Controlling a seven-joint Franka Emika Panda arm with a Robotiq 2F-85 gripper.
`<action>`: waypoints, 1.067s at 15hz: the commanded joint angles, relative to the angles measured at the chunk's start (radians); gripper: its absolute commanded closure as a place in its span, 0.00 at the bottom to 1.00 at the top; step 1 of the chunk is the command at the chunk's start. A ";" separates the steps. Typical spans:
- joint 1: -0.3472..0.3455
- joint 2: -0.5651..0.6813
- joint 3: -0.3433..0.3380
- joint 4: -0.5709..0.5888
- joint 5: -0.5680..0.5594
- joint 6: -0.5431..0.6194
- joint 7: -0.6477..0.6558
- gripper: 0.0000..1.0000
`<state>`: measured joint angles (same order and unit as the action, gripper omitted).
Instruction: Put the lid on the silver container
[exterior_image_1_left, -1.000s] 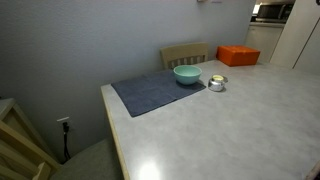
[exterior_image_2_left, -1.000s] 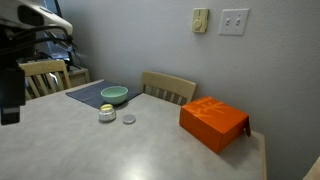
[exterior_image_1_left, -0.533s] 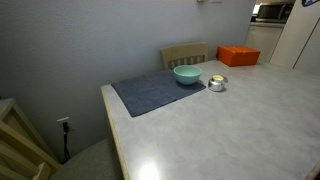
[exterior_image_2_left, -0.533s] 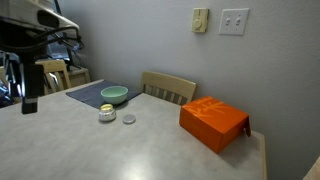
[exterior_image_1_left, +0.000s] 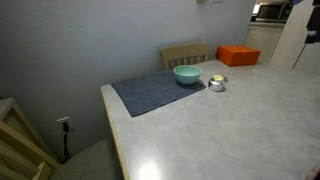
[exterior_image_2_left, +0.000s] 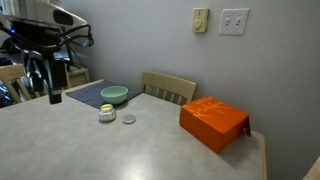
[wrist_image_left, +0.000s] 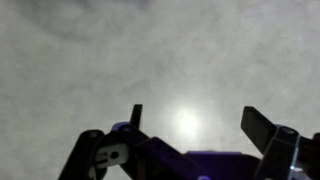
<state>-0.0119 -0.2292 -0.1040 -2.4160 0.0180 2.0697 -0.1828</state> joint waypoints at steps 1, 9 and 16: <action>-0.004 0.012 0.003 -0.055 0.012 0.262 -0.055 0.00; 0.017 0.112 0.013 -0.029 0.098 0.364 -0.139 0.00; 0.025 0.212 0.024 0.025 0.123 0.548 -0.106 0.00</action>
<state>0.0155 -0.0934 -0.1026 -2.4402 0.1248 2.5567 -0.3012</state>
